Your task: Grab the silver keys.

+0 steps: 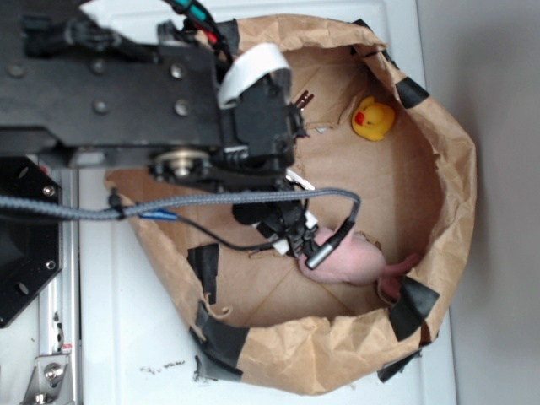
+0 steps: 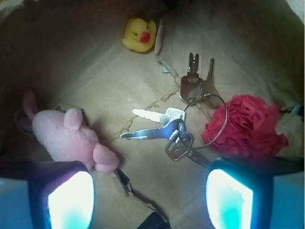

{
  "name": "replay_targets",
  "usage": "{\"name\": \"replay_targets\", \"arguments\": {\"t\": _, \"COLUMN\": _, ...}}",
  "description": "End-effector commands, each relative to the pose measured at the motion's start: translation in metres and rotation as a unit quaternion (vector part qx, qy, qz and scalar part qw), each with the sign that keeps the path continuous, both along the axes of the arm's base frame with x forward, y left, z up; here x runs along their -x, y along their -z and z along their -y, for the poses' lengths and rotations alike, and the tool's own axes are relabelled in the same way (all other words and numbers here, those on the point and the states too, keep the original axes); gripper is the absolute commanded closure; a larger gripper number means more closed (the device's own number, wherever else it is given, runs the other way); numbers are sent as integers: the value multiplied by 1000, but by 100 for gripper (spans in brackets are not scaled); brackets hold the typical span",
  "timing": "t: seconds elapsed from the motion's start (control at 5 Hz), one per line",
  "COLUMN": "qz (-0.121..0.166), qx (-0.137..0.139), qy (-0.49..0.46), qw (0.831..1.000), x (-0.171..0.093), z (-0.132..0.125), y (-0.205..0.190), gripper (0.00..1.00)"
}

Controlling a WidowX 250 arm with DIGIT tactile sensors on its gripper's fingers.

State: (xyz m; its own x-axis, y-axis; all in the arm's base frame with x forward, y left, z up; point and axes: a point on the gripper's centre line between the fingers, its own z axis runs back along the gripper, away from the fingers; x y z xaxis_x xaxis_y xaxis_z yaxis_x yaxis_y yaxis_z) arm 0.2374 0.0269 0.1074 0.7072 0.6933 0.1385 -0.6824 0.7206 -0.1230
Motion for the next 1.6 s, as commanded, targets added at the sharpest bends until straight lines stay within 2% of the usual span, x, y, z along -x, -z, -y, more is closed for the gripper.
{"name": "replay_targets", "arguments": {"t": 0.0, "qz": 29, "qx": -1, "qy": -18, "qw": 999, "x": -6, "z": -15, "y": -17, "gripper": 0}}
{"name": "replay_targets", "arguments": {"t": 0.4, "qz": 29, "qx": -1, "qy": -18, "qw": 999, "x": -6, "z": -15, "y": -17, "gripper": 0}}
{"name": "replay_targets", "arguments": {"t": 0.6, "qz": 46, "qx": 8, "qy": -57, "qw": 997, "x": -16, "z": -24, "y": -2, "gripper": 0}}
{"name": "replay_targets", "arguments": {"t": 0.8, "qz": -1, "qx": 16, "qy": -84, "qw": 996, "x": -20, "z": -33, "y": 3, "gripper": 0}}
{"name": "replay_targets", "arguments": {"t": 1.0, "qz": 6, "qx": 14, "qy": -83, "qw": 996, "x": -22, "z": -38, "y": -2, "gripper": 0}}
{"name": "replay_targets", "arguments": {"t": 1.2, "qz": -14, "qx": -2, "qy": -103, "qw": 995, "x": -28, "z": -46, "y": 13, "gripper": 0}}
{"name": "replay_targets", "arguments": {"t": 1.4, "qz": -29, "qx": -8, "qy": -114, "qw": 993, "x": -21, "z": -52, "y": 24, "gripper": 0}}
